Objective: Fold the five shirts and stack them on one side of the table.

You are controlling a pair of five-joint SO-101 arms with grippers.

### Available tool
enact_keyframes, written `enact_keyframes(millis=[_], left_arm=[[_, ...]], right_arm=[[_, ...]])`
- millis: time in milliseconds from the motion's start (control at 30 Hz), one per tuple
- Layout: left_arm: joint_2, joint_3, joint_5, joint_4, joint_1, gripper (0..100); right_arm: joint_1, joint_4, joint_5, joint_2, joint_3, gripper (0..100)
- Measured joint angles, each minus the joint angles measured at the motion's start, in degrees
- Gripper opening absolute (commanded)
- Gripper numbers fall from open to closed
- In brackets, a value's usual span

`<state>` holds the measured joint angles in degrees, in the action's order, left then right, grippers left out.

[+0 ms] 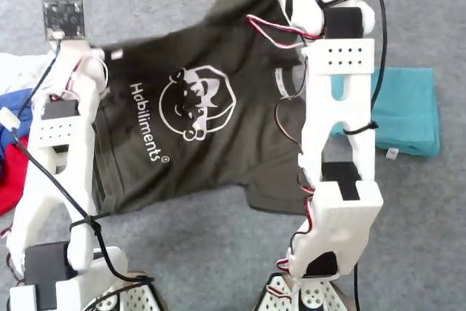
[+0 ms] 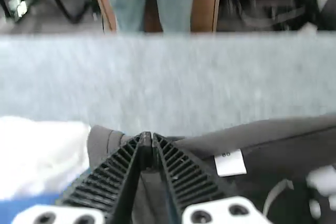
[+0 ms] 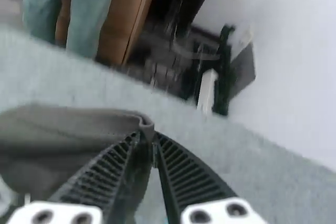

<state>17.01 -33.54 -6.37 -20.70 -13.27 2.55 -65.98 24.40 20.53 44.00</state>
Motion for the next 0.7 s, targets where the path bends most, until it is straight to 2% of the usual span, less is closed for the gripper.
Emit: enact_keyframes(millis=[133,333,500,600,700], left_arm=[[0.97,-2.11,0.0,-8.35,0.0,3],[9.49,-7.3,0.0,-24.7,1.58,3],[18.64,-17.23,0.0,-30.59,3.08,3],[23.91,-23.56,0.0,-31.38,2.99,3],[28.22,-28.4,0.0,-32.35,2.99,3]], right_arm=[[0.0,-15.91,7.65,0.0,0.0,1.3],[0.09,-32.35,10.02,0.0,0.09,1.3],[-0.53,-34.37,11.87,-4.48,-5.8,1.3],[-0.88,-34.02,13.45,-11.69,-16.09,1.3],[-0.79,-29.1,13.8,-20.75,-30.51,1.3]])
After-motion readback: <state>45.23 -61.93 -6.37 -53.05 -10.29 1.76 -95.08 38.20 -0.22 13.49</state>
